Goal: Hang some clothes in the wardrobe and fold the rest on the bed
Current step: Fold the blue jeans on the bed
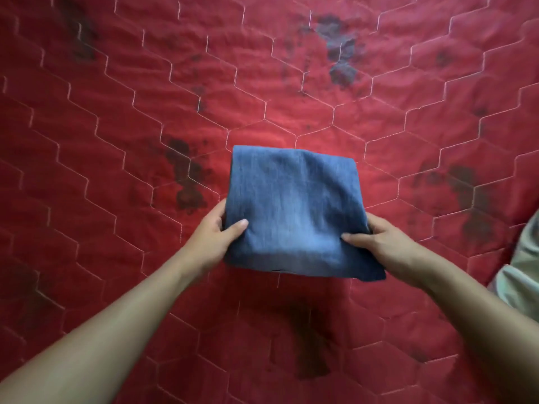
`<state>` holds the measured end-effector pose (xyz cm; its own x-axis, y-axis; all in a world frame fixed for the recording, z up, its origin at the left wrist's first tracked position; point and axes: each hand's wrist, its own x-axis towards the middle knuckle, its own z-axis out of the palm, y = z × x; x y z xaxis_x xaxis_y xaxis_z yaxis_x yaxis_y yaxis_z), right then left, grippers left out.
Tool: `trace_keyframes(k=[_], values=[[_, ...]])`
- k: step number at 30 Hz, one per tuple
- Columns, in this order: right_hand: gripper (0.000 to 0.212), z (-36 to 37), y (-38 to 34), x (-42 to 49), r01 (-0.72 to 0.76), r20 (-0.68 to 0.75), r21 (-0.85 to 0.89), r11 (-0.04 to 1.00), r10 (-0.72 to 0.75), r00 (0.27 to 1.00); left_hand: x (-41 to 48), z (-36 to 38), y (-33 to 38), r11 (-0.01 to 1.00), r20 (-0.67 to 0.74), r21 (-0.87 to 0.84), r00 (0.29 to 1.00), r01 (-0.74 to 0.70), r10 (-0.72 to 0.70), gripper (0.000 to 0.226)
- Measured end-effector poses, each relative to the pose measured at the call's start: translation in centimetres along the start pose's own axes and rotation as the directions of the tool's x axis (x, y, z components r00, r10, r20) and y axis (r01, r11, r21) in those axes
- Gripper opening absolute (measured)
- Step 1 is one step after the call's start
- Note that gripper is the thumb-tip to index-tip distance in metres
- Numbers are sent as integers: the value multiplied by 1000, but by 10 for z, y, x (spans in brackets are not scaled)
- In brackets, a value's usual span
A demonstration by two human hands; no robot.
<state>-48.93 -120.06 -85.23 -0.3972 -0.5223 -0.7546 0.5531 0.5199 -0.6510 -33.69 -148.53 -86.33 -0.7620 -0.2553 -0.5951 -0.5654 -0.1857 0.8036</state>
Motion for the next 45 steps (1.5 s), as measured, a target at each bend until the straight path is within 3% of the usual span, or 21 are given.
trace_keyframes(k=[2,4,6,8,10,11,12,14,17,20,22,24,25,26,29,31,37,40,45], values=[[41,-1,-11,11,-1,-31,-47,999,-1,1000,15,3,1,997,-32,66,999,29,-27,40],[46,3,-11,23,-42,-111,-239,970,16,994,26,10,0,972,-124,214,990,99,-74,45],[62,13,-3,30,-174,-326,-589,789,-35,945,25,20,-5,916,-324,376,946,139,-10,66],[77,32,10,28,-229,-476,-795,562,-343,810,15,31,-13,817,-402,576,879,24,257,77],[74,54,23,28,-54,-280,-938,342,-658,699,8,43,-28,604,-237,788,844,-123,481,76],[72,64,31,31,26,-145,-974,225,-709,690,6,47,-37,477,-122,864,853,-160,507,74],[73,71,40,36,64,-46,-989,130,-702,710,6,50,-48,363,-33,917,878,-163,478,73],[80,75,59,52,56,19,-998,41,-616,787,13,50,-68,225,31,967,936,-116,350,74],[86,70,73,68,38,17,-999,33,-496,868,25,47,-83,170,34,982,965,-81,261,77],[85,72,67,66,28,-6,-998,58,-513,858,22,49,-70,186,28,980,981,-64,190,79],[76,72,51,61,58,-4,-995,77,-627,779,19,44,-51,238,39,965,953,-115,300,76],[63,66,24,68,84,-14,-993,87,-773,634,33,35,-21,227,56,954,861,-196,506,69],[63,60,8,76,77,-30,-993,93,-806,590,47,32,-6,201,64,955,816,-216,574,67],[66,55,-8,86,51,-50,-994,99,-806,590,65,30,9,180,66,960,801,-213,594,67],[77,42,-36,120,-52,-93,-995,85,-609,788,118,32,34,88,115,983,909,-163,400,66],[79,35,-32,136,-53,-87,-995,82,-509,856,136,33,27,83,112,986,942,-145,317,60],[79,29,-18,152,-29,-82,-994,109,-526,846,146,34,5,72,120,983,889,-169,442,58],[78,32,-23,145,-47,-91,-994,101,-495,864,139,35,11,39,113,990,927,-136,358,61],[83,48,-6,92,-31,-11,-999,-36,-459,888,87,33,4,-112,219,973,957,-201,189,65]])
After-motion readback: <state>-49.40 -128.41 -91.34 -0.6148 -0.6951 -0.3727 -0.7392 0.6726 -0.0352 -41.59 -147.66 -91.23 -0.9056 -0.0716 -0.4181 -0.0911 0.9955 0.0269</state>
